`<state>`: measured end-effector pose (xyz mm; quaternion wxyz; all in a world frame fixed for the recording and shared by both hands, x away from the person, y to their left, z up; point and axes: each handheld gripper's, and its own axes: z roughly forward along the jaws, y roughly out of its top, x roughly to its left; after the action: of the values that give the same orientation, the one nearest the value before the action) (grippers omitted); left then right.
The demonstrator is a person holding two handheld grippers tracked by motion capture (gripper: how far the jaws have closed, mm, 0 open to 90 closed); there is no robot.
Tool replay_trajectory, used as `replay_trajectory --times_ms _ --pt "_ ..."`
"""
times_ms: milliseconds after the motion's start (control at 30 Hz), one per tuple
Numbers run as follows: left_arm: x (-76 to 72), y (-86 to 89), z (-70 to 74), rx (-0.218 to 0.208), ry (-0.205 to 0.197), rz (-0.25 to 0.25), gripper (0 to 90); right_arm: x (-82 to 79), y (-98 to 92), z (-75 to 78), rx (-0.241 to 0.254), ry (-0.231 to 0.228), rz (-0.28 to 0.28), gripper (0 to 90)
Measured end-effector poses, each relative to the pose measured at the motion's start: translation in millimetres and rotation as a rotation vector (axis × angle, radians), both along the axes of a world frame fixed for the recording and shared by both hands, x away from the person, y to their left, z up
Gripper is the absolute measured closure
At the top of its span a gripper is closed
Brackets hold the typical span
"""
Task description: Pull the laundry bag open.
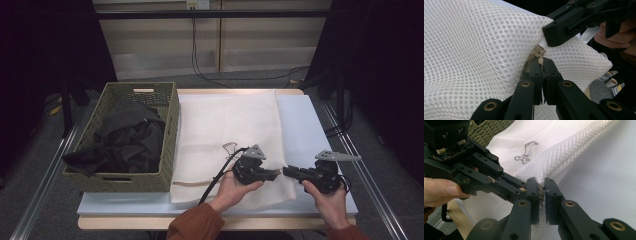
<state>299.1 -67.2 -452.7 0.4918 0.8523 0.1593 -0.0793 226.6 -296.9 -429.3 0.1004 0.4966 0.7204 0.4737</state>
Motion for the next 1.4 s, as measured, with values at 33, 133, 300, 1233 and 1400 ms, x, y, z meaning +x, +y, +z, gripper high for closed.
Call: replay_trajectory --times_ms 33,133,300,1233,1400 --pt "-0.1 -0.2 0.1 0.011 -0.003 0.002 87.1 0.0 0.0 0.0 0.000 0.000 0.000 84.2" --pt "0.7 3.0 -2.3 0.023 0.011 0.012 87.1 -2.1 -3.4 0.5 -0.006 -0.003 -0.022 84.4" --pt "-0.4 3.7 -2.1 0.031 -0.002 0.001 87.1 -4.3 -7.8 -0.1 -0.007 -0.002 -0.027 84.4" --pt "-3.7 9.1 1.0 0.059 -0.005 -0.004 87.1 -8.9 -6.3 2.5 -0.018 -0.023 -0.037 84.5" --pt "-3.3 9.3 1.7 0.067 -0.009 -0.011 87.1 -8.7 -6.2 2.3 -0.015 -0.026 -0.037 84.4"
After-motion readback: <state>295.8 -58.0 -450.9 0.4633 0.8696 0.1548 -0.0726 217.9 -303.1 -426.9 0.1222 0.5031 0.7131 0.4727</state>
